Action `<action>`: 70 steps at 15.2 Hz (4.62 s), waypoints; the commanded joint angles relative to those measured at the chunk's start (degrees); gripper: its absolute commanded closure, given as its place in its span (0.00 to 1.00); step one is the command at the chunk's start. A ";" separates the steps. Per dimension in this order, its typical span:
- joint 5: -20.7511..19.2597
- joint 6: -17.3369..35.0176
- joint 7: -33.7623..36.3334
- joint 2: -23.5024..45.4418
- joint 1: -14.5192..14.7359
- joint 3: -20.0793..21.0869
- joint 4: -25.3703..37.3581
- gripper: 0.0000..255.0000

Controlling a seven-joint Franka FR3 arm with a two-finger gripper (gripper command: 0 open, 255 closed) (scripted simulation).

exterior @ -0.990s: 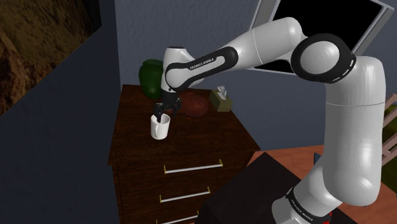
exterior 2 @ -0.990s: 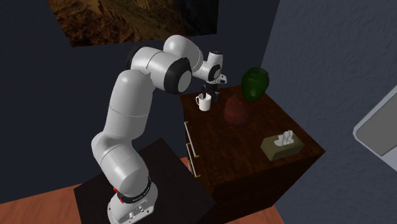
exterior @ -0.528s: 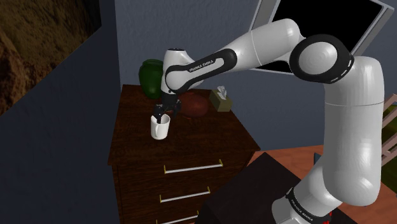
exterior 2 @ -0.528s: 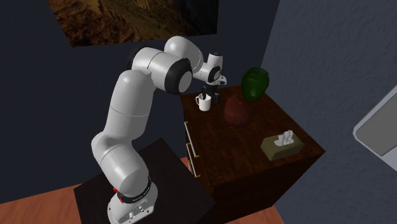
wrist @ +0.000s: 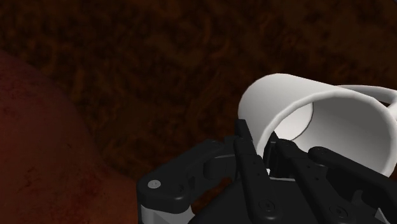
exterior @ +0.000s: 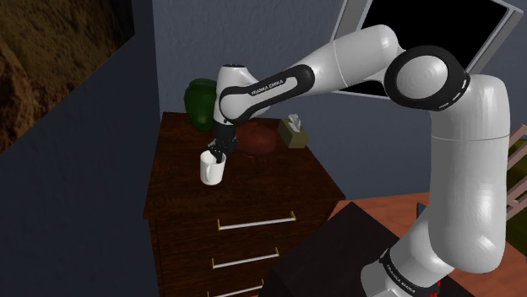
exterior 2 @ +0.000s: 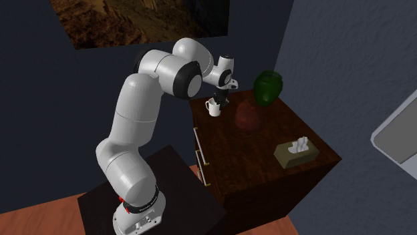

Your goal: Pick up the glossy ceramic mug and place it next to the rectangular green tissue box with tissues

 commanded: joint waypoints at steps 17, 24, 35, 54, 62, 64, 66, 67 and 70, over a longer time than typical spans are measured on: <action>1.29 -8.46 -0.43 -5.33 -0.51 0.76 3.26 1.00; 1.79 -13.02 -0.56 -7.29 -0.64 1.02 5.90 1.00; 2.30 -20.63 -0.60 -9.29 -0.65 1.29 11.57 1.00; 4.92 -25.74 -9.17 -18.91 -6.82 -1.05 7.00 1.00; 6.33 -24.24 -19.71 -25.78 -12.95 -5.27 -1.69 1.00; 6.45 -24.08 -22.37 -26.94 -14.39 -6.47 -3.10 1.00; 6.49 -24.00 -25.03 -27.88 -15.79 -7.72 -4.23 1.00; 6.49 -23.97 -26.36 -28.27 -16.49 -8.35 -4.69 1.00; 6.40 -23.98 -30.35 -29.10 -18.56 -10.28 -5.67 1.00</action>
